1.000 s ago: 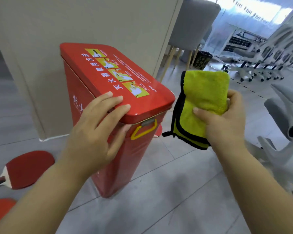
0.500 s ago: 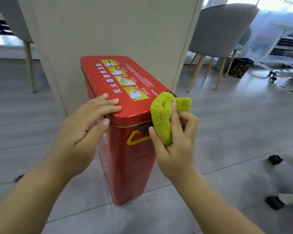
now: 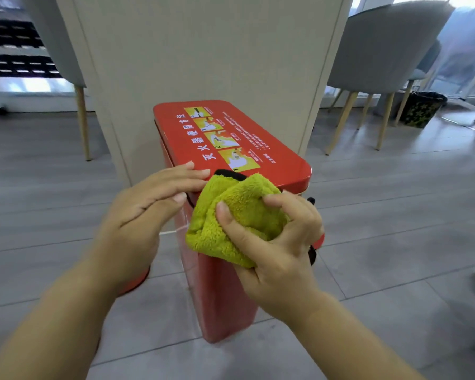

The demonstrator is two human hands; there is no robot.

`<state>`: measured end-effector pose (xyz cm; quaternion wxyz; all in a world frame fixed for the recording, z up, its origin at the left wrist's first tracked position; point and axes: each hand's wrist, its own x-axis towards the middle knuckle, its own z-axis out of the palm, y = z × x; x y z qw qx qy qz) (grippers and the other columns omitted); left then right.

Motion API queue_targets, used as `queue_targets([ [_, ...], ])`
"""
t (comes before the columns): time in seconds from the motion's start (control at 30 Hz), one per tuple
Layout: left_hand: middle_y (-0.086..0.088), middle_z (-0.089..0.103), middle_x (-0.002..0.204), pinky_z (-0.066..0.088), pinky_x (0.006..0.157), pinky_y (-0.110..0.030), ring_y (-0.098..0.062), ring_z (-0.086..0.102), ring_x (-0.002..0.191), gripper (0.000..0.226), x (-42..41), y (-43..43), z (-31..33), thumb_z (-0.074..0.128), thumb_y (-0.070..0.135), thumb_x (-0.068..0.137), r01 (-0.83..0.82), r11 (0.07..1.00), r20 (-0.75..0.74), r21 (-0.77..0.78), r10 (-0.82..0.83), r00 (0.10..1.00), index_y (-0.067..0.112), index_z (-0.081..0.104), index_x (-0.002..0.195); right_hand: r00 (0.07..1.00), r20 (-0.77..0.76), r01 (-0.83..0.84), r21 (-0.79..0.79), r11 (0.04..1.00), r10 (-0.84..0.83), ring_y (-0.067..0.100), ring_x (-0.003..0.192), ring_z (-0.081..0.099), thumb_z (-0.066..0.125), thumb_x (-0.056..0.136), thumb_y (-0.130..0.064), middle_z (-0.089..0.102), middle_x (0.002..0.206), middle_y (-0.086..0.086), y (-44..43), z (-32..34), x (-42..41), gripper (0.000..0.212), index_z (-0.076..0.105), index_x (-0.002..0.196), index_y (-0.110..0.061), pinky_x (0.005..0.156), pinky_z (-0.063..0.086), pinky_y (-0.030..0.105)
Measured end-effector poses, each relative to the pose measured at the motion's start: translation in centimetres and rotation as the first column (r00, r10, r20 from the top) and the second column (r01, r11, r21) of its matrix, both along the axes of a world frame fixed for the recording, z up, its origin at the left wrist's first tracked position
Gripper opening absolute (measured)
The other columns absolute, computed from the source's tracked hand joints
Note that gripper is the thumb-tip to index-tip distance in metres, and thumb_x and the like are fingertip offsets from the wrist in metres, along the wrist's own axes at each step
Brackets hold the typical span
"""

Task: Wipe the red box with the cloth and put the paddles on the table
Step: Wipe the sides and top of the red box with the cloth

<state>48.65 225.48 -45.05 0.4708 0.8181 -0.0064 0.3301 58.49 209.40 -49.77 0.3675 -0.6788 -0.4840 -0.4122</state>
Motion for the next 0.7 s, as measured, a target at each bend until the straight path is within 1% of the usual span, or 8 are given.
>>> queue_targets([
  [0.07, 0.013, 0.061, 0.125, 0.035, 0.106, -0.02, -0.006, 0.046, 0.129, 0.032, 0.0, -0.1, 0.0, 0.042, 0.025, 0.085, -0.01, 1.0, 0.004, 0.007, 0.01, 1.0, 0.022, 0.066, 0.106, 0.999, 0.029, -0.011, -0.02, 1.0, 0.012, 0.036, 0.123, 0.033, 0.066, 0.088, -0.03, 0.032, 0.126, 0.007, -0.2, -0.3, 0.4, 0.035, 0.058, 0.122, -0.036, 0.098, 0.037, 0.055],
  [0.17, 0.012, 0.061, 0.126, 0.034, 0.105, -0.017, -0.006, 0.046, 0.128, 0.034, 0.0, -0.4, 0.0, 0.041, 0.026, 0.085, -0.051, 0.998, 0.007, 0.039, 0.051, 0.999, 0.019, 0.067, 0.107, 0.997, 0.075, 0.009, -0.073, 0.997, -0.003, 0.036, 0.122, 0.039, 0.062, 0.091, -0.025, 0.035, 0.133, 0.011, -0.9, -1.0, 1.0, 0.032, 0.058, 0.121, -0.037, 0.093, 0.038, 0.055],
  [0.27, 0.015, 0.062, 0.122, 0.034, 0.105, -0.016, -0.004, 0.047, 0.127, 0.03, 0.0, -1.0, -0.1, 0.041, 0.029, 0.088, -0.121, 0.989, 0.018, 0.086, 0.119, 0.993, 0.026, 0.065, 0.106, 0.994, 0.107, 0.031, -0.095, 0.995, -0.021, 0.034, 0.113, 0.048, 0.063, 0.091, -0.022, 0.043, 0.126, 0.007, -1.8, -1.3, 1.9, 0.033, 0.061, 0.119, -0.037, 0.089, 0.04, 0.051],
  [0.33, 0.017, 0.062, 0.119, 0.034, 0.104, -0.017, -0.004, 0.047, 0.125, 0.025, 0.1, -1.4, -0.1, 0.043, 0.034, 0.089, -0.181, 0.967, 0.036, 0.177, 0.178, 0.983, 0.03, 0.063, 0.103, 0.995, 0.091, 0.05, -0.081, 0.995, -0.043, 0.035, 0.106, 0.053, 0.066, 0.09, -0.021, 0.045, 0.121, 0.006, -2.7, -1.4, 2.7, 0.033, 0.063, 0.119, -0.035, 0.084, 0.042, 0.049],
  [0.4, 0.014, 0.06, 0.117, 0.034, 0.104, -0.019, -0.008, 0.049, 0.124, 0.023, 0.4, -1.8, -0.2, 0.048, 0.042, 0.087, -0.252, 0.922, 0.062, 0.294, 0.245, 0.967, 0.03, 0.062, 0.102, 0.997, 0.043, 0.074, -0.066, 0.995, -0.072, 0.036, 0.101, 0.054, 0.062, 0.093, -0.021, 0.043, 0.12, 0.006, -3.7, -1.7, 3.7, 0.033, 0.059, 0.123, -0.033, 0.078, 0.044, 0.049],
  [0.5, 0.0, 0.055, 0.116, 0.031, 0.105, -0.019, -0.019, 0.046, 0.123, 0.032, 1.1, -2.1, -0.9, 0.052, 0.046, 0.086, -0.312, 0.855, 0.097, 0.415, 0.3, 0.949, 0.026, 0.062, 0.108, 0.991, -0.091, 0.093, -0.048, 0.994, -0.097, 0.04, 0.101, 0.053, 0.054, 0.097, -0.023, 0.038, 0.122, 0.007, -5.2, -2.2, 5.4, 0.03, 0.053, 0.126, -0.031, 0.076, 0.047, 0.05],
  [0.6, -0.012, 0.05, 0.115, 0.034, 0.107, -0.034, -0.028, 0.043, 0.122, 0.029, 1.7, -2.4, -1.5, 0.051, 0.036, 0.09, -0.344, 0.798, 0.171, 0.495, 0.298, 0.939, 0.028, 0.059, 0.117, 0.979, -0.186, 0.079, -0.047, 0.996, -0.087, 0.04, 0.105, 0.05, 0.044, 0.099, -0.02, 0.039, 0.122, 0.01, -6.1, -2.7, 6.3, 0.031, 0.056, 0.128, -0.022, 0.08, 0.049, 0.05],
  [0.7, -0.015, 0.054, 0.118, 0.031, 0.109, -0.046, -0.029, 0.045, 0.121, 0.032, 2.0, -3.1, -1.9, 0.054, 0.028, 0.089, -0.382, 0.703, 0.265, 0.6, 0.276, 0.924, 0.014, 0.057, 0.118, 0.959, -0.274, 0.06, -0.056, 0.997, -0.073, 0.035, 0.109, 0.05, 0.05, 0.092, -0.011, 0.039, 0.124, 0.01, -6.5, -3.3, 6.4, 0.039, 0.055, 0.129, -0.02, 0.087, 0.051, 0.042],
])
